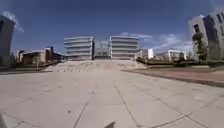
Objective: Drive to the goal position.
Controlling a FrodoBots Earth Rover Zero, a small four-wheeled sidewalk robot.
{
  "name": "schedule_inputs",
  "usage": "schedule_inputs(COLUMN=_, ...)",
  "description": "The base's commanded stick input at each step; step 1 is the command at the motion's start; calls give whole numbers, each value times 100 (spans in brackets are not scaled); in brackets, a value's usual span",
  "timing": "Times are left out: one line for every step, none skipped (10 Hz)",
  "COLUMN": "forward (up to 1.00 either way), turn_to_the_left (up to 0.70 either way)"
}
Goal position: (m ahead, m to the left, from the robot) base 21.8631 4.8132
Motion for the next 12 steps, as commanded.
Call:
schedule_inputs(forward=55, turn_to_the_left=-1)
schedule_inputs(forward=55, turn_to_the_left=-1)
schedule_inputs(forward=55, turn_to_the_left=-1)
schedule_inputs(forward=55, turn_to_the_left=-1)
schedule_inputs(forward=55, turn_to_the_left=-1)
schedule_inputs(forward=55, turn_to_the_left=-1)
schedule_inputs(forward=55, turn_to_the_left=-1)
schedule_inputs(forward=55, turn_to_the_left=-1)
schedule_inputs(forward=55, turn_to_the_left=-1)
schedule_inputs(forward=55, turn_to_the_left=-1)
schedule_inputs(forward=55, turn_to_the_left=-1)
schedule_inputs(forward=55, turn_to_the_left=-1)
